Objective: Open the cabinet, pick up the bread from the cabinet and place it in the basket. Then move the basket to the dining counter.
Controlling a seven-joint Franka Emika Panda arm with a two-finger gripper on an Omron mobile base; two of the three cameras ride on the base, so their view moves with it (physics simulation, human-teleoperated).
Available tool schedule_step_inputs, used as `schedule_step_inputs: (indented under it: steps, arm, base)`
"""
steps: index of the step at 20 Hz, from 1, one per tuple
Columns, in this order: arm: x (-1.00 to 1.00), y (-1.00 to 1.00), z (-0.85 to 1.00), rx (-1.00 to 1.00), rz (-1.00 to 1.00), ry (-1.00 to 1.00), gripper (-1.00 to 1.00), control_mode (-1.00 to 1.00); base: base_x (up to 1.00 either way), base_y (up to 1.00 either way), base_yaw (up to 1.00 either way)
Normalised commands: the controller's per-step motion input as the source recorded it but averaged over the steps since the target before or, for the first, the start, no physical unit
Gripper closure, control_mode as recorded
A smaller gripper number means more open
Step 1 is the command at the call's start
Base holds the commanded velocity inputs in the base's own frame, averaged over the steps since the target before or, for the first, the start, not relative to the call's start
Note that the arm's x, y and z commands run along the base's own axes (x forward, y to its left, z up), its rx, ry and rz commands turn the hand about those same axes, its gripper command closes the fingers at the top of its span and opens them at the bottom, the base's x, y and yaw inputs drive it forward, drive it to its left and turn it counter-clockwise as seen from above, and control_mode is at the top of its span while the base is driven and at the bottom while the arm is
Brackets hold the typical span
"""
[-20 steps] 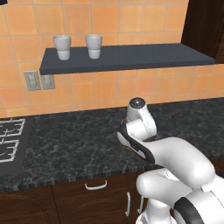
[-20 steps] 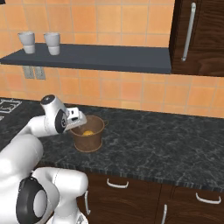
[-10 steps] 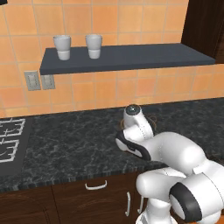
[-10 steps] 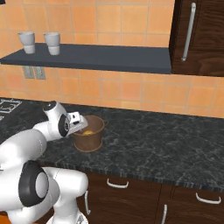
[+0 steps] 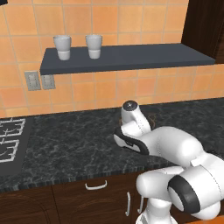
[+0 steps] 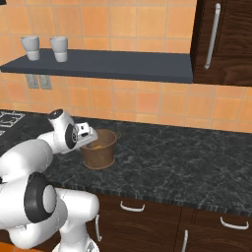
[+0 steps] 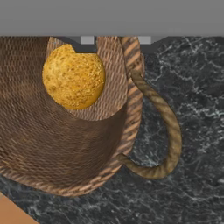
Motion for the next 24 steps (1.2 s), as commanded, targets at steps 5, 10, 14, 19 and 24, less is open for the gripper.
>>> schedule_step_inputs:
  steps: [5, 10, 14, 19, 24]
  arm:
    - [-0.07, -0.02, 0.21, -0.03, 0.00, 0.00, 1.00, -1.00]
    - [-0.60, 0.00, 0.89, -0.09, 0.00, -0.05, 1.00, -1.00]
    - [-0.74, 0.00, 1.00, 0.00, 0.00, -0.01, 1.00, -1.00]
    - [-0.62, 0.00, 1.00, -0.04, 0.02, -0.14, 1.00, -1.00]
    - [-0.60, 0.00, 0.93, -0.11, 0.06, -0.16, 1.00, -1.00]
  base:
    - [0.00, 0.00, 0.00]
    - [0.00, 0.00, 0.00]
    - [0.00, 0.00, 0.00]
    - [0.00, 0.00, 0.00]
    - [0.00, 0.00, 0.00]
